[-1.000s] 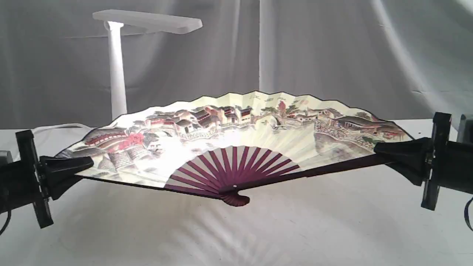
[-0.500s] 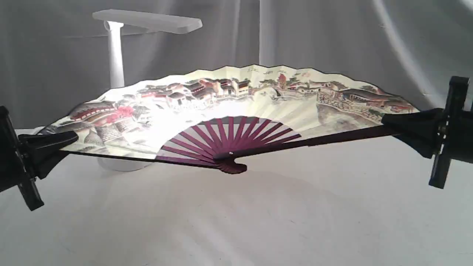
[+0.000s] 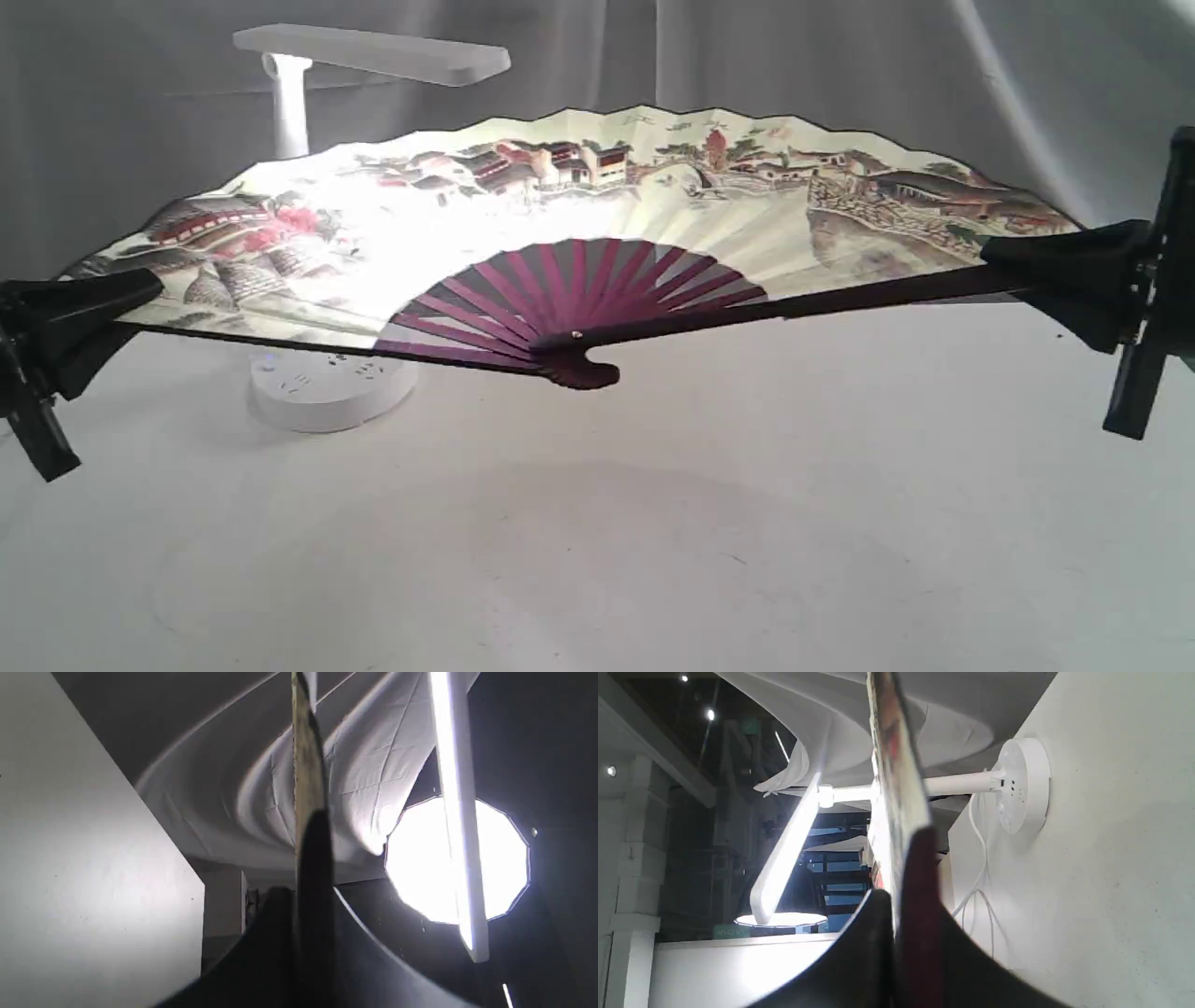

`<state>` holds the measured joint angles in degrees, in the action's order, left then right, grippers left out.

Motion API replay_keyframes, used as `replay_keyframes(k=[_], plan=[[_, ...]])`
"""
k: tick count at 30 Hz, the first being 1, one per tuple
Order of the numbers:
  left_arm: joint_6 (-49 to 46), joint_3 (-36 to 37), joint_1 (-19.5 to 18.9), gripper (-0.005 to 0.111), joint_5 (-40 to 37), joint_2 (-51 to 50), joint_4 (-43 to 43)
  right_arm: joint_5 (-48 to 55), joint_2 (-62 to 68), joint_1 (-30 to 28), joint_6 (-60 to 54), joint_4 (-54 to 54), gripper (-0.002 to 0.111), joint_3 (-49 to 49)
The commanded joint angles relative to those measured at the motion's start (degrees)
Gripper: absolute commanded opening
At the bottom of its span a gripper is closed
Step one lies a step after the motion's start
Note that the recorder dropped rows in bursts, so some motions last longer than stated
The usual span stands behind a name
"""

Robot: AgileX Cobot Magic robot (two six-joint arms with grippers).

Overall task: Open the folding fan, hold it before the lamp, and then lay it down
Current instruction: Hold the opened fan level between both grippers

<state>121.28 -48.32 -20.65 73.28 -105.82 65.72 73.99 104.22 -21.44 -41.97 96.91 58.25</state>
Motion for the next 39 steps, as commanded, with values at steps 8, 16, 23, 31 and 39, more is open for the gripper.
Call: replay_keyframes(k=[8,16,23,31,39], plan=[[1.33,0.93,-1.75,0.001,-3.31,4.7,-4.78,-4.03,-2.51,-1.94,1.94,3.04,0.0,-0.09],[1.33,2.95,-1.75,0.001,-3.31,5.43,-5.01,-4.03,-5.07,-1.94,2.99,3.04,0.0,-0.09],[1.33,2.95,-1.75,0.001,-3.31,8.98,-4.38,-4.03,-6.64,-1.94,3.64,3.04,0.0,-0.09],[1.33,4.9,-1.75,0.001,-3.31,11.82,-3.85,-4.03,-6.74,-1.94,3.61,3.04,0.0,-0.09],[1.33,6.14,-1.75,0.001,-3.31,11.82,-4.24,-4.03,-6.82,-1.94,3.61,3.04,0.0,-0.09]])
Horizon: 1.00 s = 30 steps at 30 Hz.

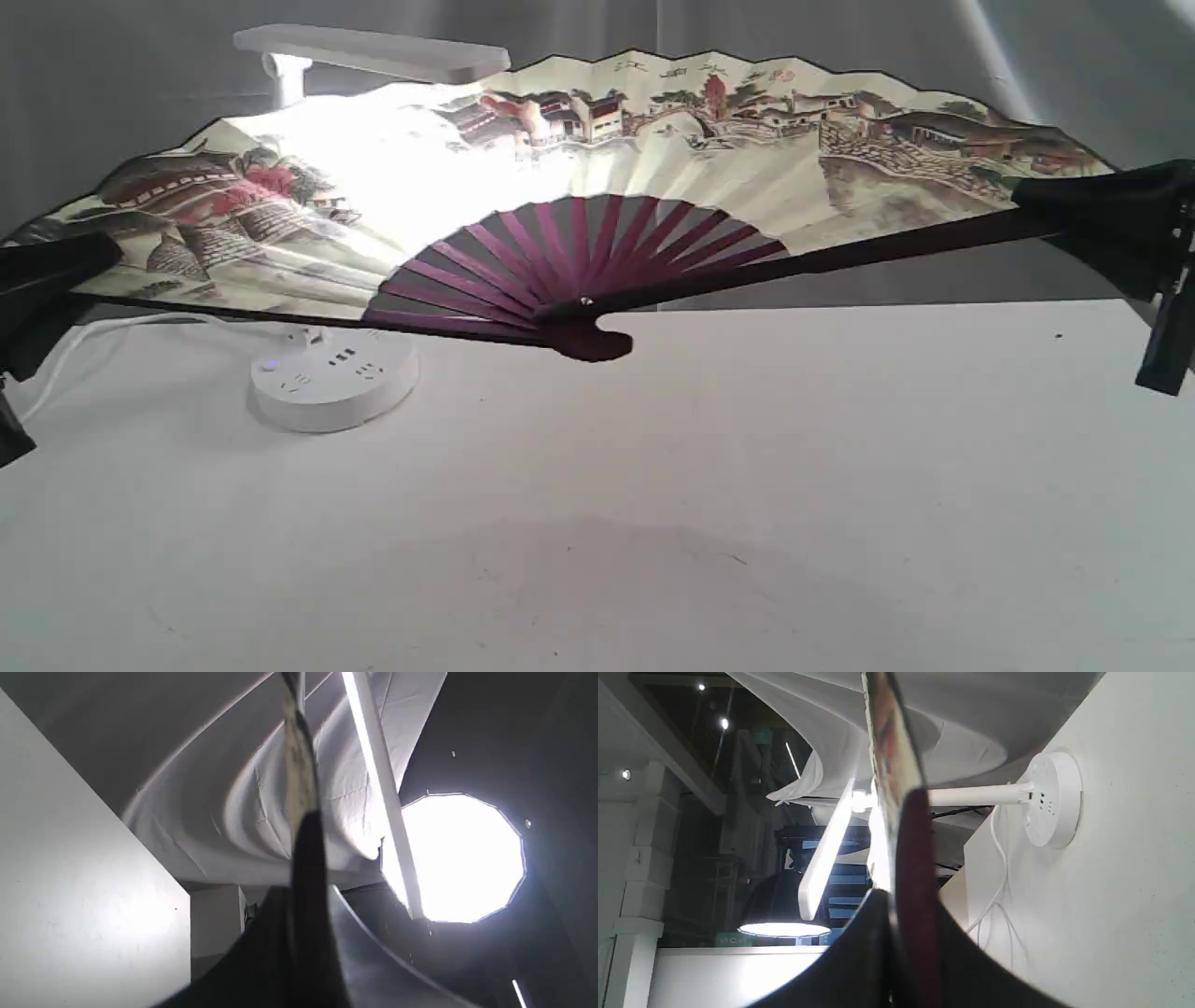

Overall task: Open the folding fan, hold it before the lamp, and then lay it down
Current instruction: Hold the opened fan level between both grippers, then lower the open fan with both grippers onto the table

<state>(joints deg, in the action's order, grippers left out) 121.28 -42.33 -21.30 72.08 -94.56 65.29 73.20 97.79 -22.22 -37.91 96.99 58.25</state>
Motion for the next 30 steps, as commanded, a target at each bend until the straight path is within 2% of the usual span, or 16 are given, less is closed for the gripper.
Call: replay_keyframes(k=[1,12,19,25,30], plan=[[1.33,0.14,-1.09,0.001,-2.12,0.56,-3.81,-3.23,-0.39,-1.16,-0.45,2.96,0.0,-0.09],[1.33,0.12,-1.09,0.001,-2.12,0.44,-2.69,-3.23,-0.39,-1.16,-3.38,2.96,0.0,-0.09],[1.33,0.69,-1.09,0.001,-2.45,0.44,5.46,-3.23,-0.26,-1.16,-7.7,-2.08,0.0,-0.58],[1.33,5.82,-1.09,0.0,-15.69,0.21,6.81,-5.4,-0.03,-1.16,-11.47,1.76,0.0,-8.73],[-3.7,8.96,-1.09,0.0,-17.03,-0.77,6.42,-6.22,2.38,-1.29,-17.0,2.96,0.0,-12.7]])
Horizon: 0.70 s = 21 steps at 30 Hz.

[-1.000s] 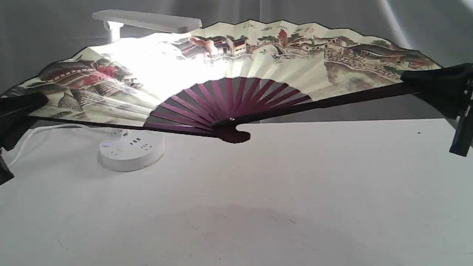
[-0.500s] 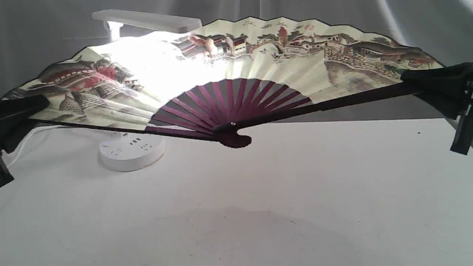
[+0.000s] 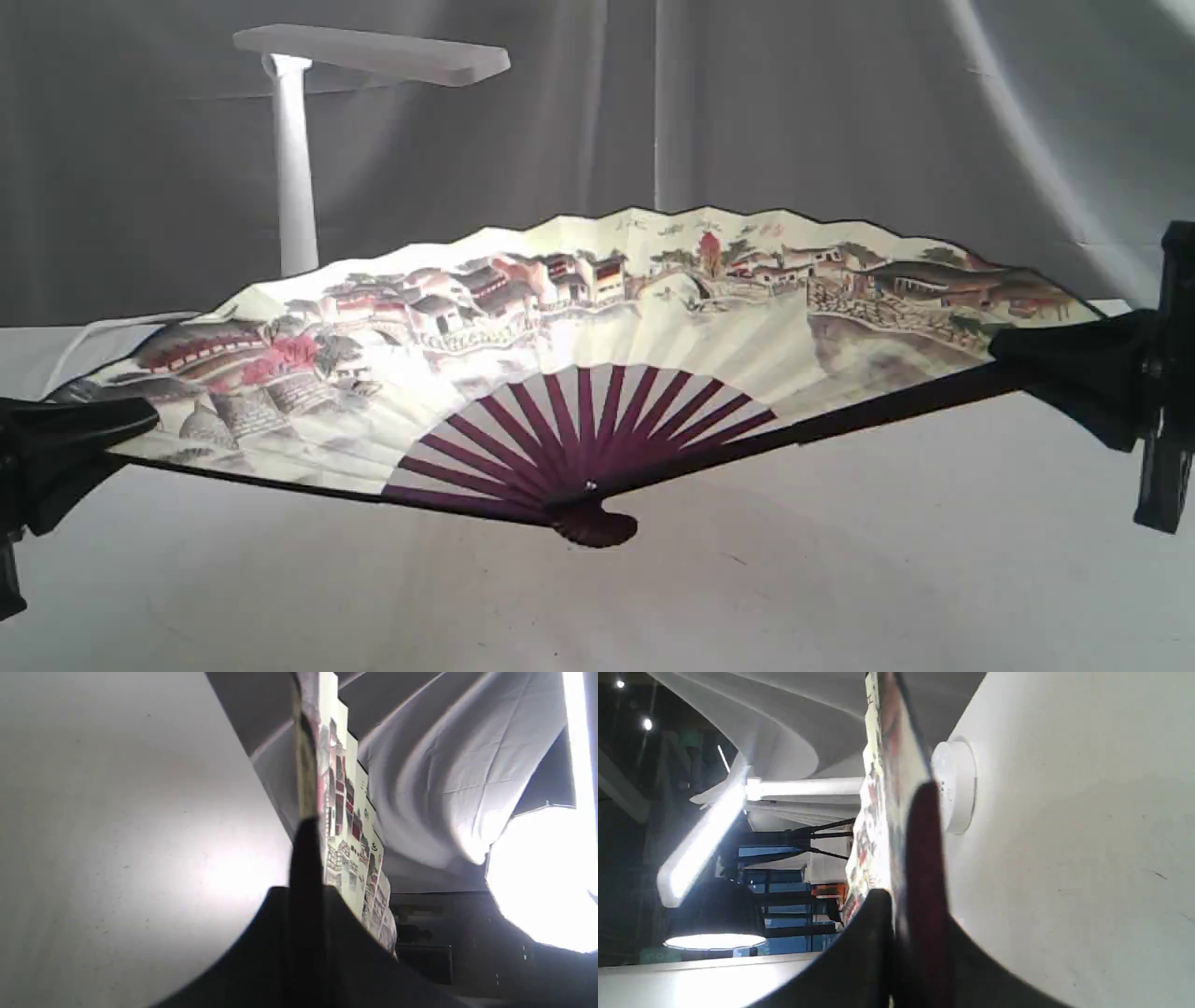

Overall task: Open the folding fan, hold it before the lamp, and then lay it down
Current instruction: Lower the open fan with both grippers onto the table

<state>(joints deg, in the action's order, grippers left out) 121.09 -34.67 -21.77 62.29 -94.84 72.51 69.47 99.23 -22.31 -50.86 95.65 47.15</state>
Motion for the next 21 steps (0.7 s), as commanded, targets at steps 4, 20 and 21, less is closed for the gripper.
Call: replay_keyframes(k=[4,20,21], plan=[[-11.61,5.81,-0.63,0.0,-11.43,-0.82,-2.76,-5.35,3.0,-1.19,-8.51,4.3,0.0,-6.56],[-27.33,11.97,-0.63,0.0,-19.14,-0.82,-1.69,-24.16,3.08,-1.19,-23.58,4.3,0.0,-15.39],[-28.31,11.97,-0.63,0.0,-19.14,-0.82,-2.42,-25.73,3.08,-1.19,-23.58,4.3,0.0,-15.56]])
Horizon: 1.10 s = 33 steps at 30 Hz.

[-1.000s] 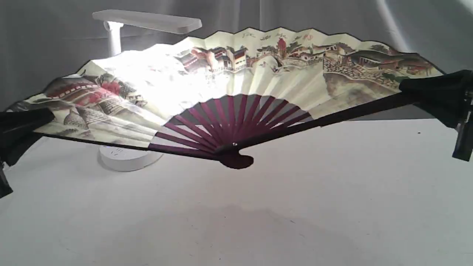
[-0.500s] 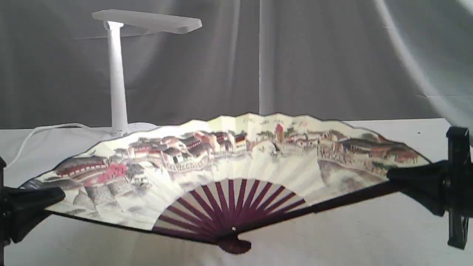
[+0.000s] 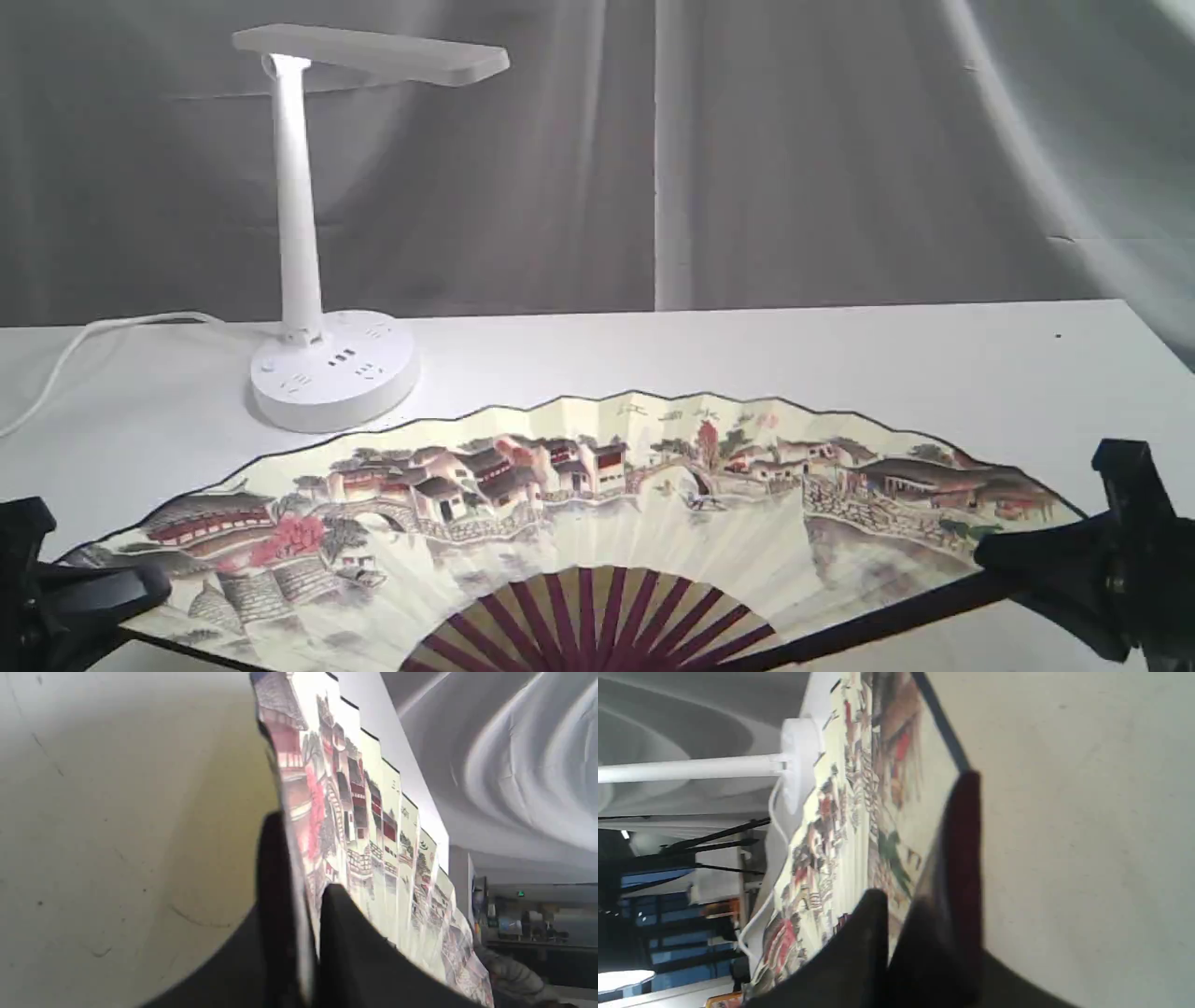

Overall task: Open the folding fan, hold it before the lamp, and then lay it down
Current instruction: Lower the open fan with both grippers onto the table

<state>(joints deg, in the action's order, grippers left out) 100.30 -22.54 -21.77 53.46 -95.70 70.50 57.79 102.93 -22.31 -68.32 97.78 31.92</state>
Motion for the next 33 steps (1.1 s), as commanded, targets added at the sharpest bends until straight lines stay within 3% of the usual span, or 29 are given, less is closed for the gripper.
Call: replay_keyframes(k=[1,15,19,24,30,33], plan=[[-8.91,-0.16,-0.63,0.0,-10.07,0.04,-0.95,-14.3,-0.62,-1.19,-6.12,2.16,0.0,-0.63],[-12.38,-0.16,-0.63,0.001,-10.42,0.04,-2.7,-22.8,-0.62,-1.19,-8.22,2.16,0.0,-0.73],[-15.45,-0.16,-0.63,0.006,-10.85,0.04,-5.01,-22.73,-0.62,-1.09,-11.36,2.16,0.001,-0.73],[-15.82,-0.16,-0.63,0.028,-11.32,0.04,-5.62,-23.14,-0.62,-1.09,-11.6,2.16,0.026,-0.73],[-16.86,-0.16,-0.63,0.07,-13.16,0.04,-6.06,-24.5,-0.62,-1.09,-13.26,-0.63,0.066,-0.73],[-16.98,-0.16,-0.63,0.077,-13.93,0.04,-6.51,-29.69,-0.62,-1.09,-16.61,-1.21,0.082,-0.73]])
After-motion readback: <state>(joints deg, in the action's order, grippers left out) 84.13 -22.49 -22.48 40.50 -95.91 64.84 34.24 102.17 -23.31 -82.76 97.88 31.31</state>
